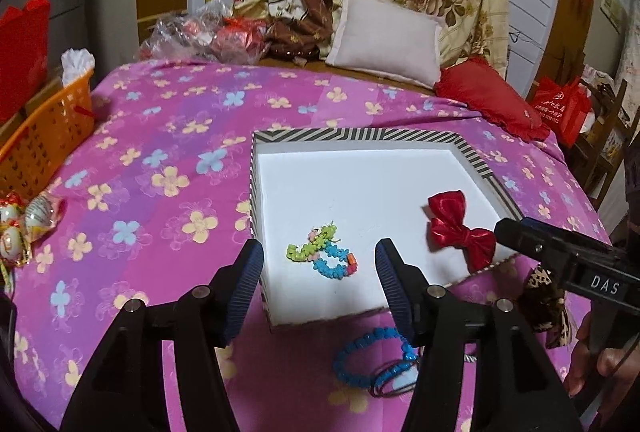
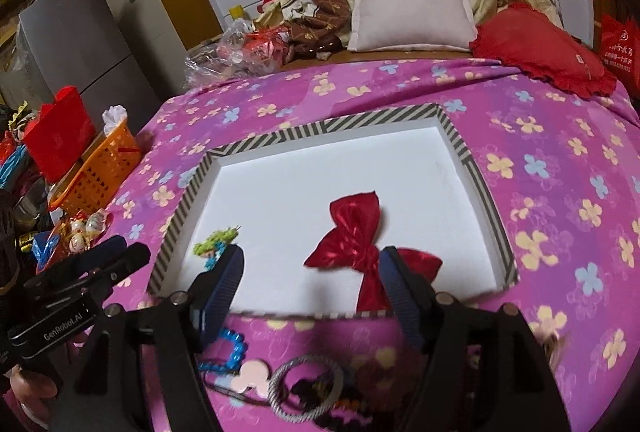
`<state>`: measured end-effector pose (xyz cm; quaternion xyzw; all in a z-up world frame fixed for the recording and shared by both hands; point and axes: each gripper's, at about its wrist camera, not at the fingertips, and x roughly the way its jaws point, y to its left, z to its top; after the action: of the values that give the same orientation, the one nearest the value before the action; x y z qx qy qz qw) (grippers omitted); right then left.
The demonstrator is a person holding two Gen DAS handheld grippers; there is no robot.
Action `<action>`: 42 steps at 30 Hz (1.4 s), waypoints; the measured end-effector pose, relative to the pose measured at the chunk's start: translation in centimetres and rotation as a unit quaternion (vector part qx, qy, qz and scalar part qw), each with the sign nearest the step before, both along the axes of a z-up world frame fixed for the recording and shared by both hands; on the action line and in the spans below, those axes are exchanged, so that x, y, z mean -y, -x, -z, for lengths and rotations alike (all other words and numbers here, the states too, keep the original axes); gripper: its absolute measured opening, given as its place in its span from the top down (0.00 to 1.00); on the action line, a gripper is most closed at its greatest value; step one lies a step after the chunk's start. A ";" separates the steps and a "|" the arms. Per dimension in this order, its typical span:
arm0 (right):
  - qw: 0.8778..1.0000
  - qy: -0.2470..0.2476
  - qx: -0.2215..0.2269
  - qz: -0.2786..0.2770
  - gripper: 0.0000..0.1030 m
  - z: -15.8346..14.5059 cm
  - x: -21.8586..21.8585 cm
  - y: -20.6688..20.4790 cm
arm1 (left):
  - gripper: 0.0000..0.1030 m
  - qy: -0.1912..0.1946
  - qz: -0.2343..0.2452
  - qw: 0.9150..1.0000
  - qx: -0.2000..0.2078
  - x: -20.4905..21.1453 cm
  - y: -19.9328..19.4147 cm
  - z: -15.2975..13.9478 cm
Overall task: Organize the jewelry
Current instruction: 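Withdraw both open tools from the tray toward the remaining jewelry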
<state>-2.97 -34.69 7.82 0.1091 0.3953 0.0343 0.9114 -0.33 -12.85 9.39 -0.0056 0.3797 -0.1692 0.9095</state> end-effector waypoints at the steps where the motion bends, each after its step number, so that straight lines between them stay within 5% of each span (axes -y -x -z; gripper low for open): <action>1: 1.000 0.002 0.001 0.000 0.27 -0.1 -0.1 0.3 | 0.52 0.001 0.001 1.000 0.003 0.0 0.4 -0.2; 20: 1.000 0.024 -0.003 0.017 0.24 -0.3 -0.2 8.8 | 0.52 -0.017 0.002 0.999 0.028 -0.4 6.8 -1.2; 42: 0.998 0.034 -0.028 0.044 0.20 2.0 0.8 14.8 | 0.52 -0.035 -0.004 0.999 -0.008 -0.4 11.2 1.9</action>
<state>-17.81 -35.48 5.79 0.0960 0.4163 -0.0221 0.9039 -11.51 -12.45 7.47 0.0233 0.3927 -0.1524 0.9067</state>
